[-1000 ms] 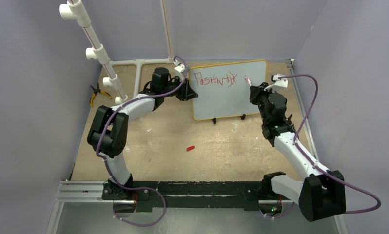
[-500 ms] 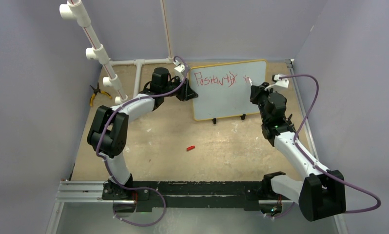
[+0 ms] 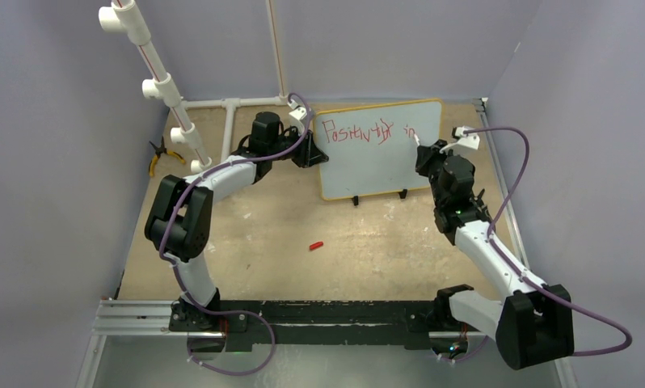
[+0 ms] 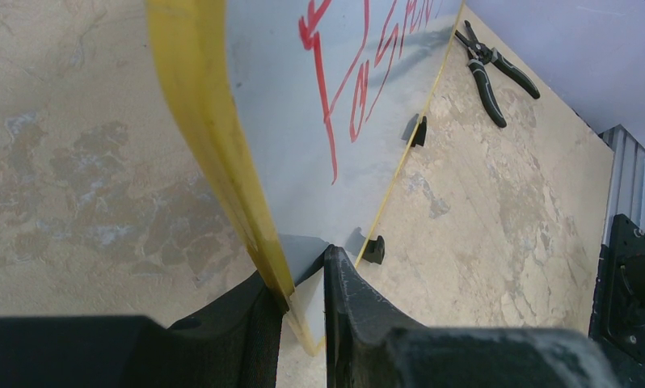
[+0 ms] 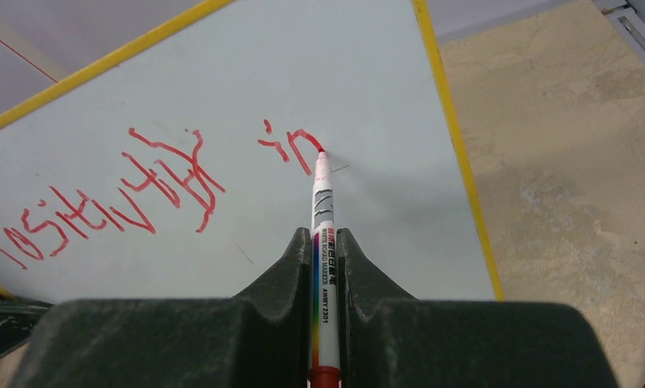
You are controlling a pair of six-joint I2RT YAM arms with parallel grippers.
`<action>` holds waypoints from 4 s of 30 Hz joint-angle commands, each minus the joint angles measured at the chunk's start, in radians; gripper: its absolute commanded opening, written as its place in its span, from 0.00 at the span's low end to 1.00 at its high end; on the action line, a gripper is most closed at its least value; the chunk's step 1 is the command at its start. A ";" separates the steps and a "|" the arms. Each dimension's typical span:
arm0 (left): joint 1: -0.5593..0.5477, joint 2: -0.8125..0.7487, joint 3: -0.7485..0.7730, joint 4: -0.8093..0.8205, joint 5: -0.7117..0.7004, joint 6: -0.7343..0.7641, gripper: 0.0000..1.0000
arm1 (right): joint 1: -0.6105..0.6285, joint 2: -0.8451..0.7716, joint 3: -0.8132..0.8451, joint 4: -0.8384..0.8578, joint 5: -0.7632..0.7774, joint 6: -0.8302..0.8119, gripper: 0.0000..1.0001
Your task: Write a sentence on the whiteboard
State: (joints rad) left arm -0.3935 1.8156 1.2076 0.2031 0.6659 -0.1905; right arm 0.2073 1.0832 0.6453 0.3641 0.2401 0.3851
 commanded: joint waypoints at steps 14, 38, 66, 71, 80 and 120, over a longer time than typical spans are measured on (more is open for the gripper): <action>-0.005 0.007 0.017 -0.020 -0.035 0.039 0.00 | 0.001 -0.037 -0.023 -0.024 0.024 0.016 0.00; 0.027 -0.070 0.002 -0.076 -0.063 -0.008 0.64 | 0.054 -0.173 -0.013 -0.013 -0.359 -0.071 0.00; 0.030 -0.080 0.008 -0.101 -0.060 0.057 0.00 | 0.488 0.189 0.036 0.196 -0.049 -0.092 0.00; 0.028 -0.079 0.009 -0.099 -0.056 0.058 0.00 | 0.489 0.220 0.044 0.225 -0.049 -0.089 0.00; 0.028 -0.081 0.006 -0.100 -0.054 0.063 0.00 | 0.492 0.281 0.067 0.239 -0.019 -0.082 0.00; 0.027 -0.087 0.008 -0.101 -0.052 0.065 0.00 | 0.492 0.308 0.099 0.221 0.020 -0.100 0.00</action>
State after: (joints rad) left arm -0.3733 1.7725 1.2129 0.0860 0.6243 -0.1604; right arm 0.7013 1.3724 0.7033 0.5552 0.2680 0.3088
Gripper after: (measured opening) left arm 0.123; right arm 0.115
